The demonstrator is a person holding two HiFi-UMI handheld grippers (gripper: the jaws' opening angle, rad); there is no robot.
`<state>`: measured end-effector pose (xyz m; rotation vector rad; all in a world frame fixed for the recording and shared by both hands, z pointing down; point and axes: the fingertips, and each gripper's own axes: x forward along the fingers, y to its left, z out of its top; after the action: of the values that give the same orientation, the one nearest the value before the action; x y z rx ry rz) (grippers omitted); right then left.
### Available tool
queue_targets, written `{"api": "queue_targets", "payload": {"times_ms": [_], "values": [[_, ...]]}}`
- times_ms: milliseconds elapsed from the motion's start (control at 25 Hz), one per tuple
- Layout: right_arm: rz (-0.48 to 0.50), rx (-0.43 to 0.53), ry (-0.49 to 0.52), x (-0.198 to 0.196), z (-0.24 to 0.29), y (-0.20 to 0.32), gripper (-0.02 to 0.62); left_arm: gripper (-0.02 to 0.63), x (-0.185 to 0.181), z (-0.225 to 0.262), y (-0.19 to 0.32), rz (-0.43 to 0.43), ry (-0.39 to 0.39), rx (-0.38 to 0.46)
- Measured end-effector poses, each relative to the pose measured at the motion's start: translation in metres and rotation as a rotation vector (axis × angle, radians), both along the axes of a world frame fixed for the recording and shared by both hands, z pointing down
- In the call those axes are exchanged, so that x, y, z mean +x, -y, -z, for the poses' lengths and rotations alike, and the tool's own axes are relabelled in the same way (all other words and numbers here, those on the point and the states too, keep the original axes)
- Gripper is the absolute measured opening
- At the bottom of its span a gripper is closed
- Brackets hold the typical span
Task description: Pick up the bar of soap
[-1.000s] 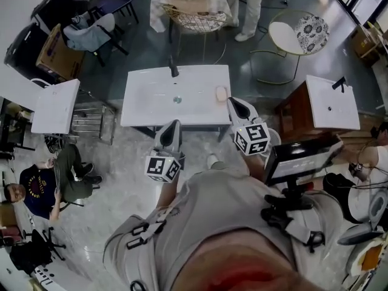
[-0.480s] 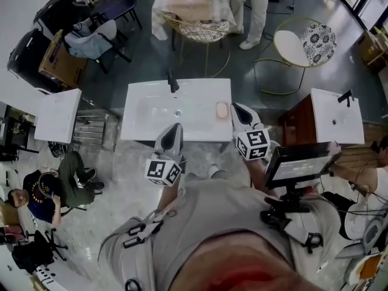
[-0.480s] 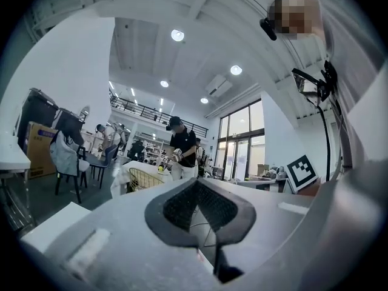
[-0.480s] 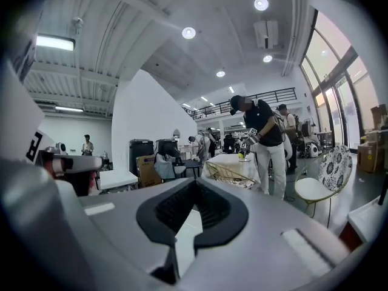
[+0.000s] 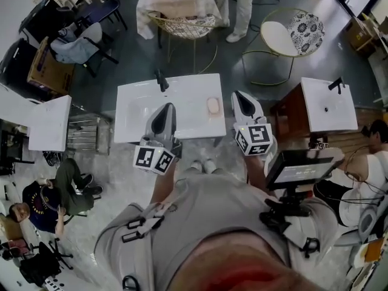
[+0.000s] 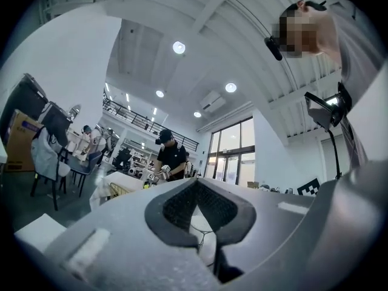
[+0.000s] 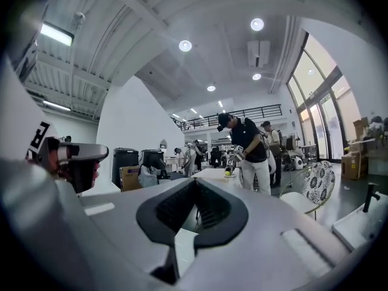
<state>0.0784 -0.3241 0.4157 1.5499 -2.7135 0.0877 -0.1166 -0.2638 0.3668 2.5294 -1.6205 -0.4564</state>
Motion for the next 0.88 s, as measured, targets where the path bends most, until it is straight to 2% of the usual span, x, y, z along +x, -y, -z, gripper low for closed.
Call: {"api": "queue_targets", "payload": {"times_ms": [160,360,600,880], "values": [[-0.002,0.021,0.018,0.001,0.019,-0.004,0.002,-0.006,0.010,0.020,0.006,-0.034,0.001,0.017],[-0.011,0.034,0.009,-0.011,0.014,-0.007,0.002,-0.006,0.008,0.012,0.007,-0.095,0.011,0.025],[-0.020,0.022,-0.005,-0.023,0.002,-0.006,0.002,-0.006,-0.011,-0.008,0.009,-0.076,0.002,-0.008],[-0.023,0.034,-0.024,-0.035,0.001,0.005,0.002,-0.006,-0.024,-0.012,0.017,-0.061,0.013,0.004]]}}
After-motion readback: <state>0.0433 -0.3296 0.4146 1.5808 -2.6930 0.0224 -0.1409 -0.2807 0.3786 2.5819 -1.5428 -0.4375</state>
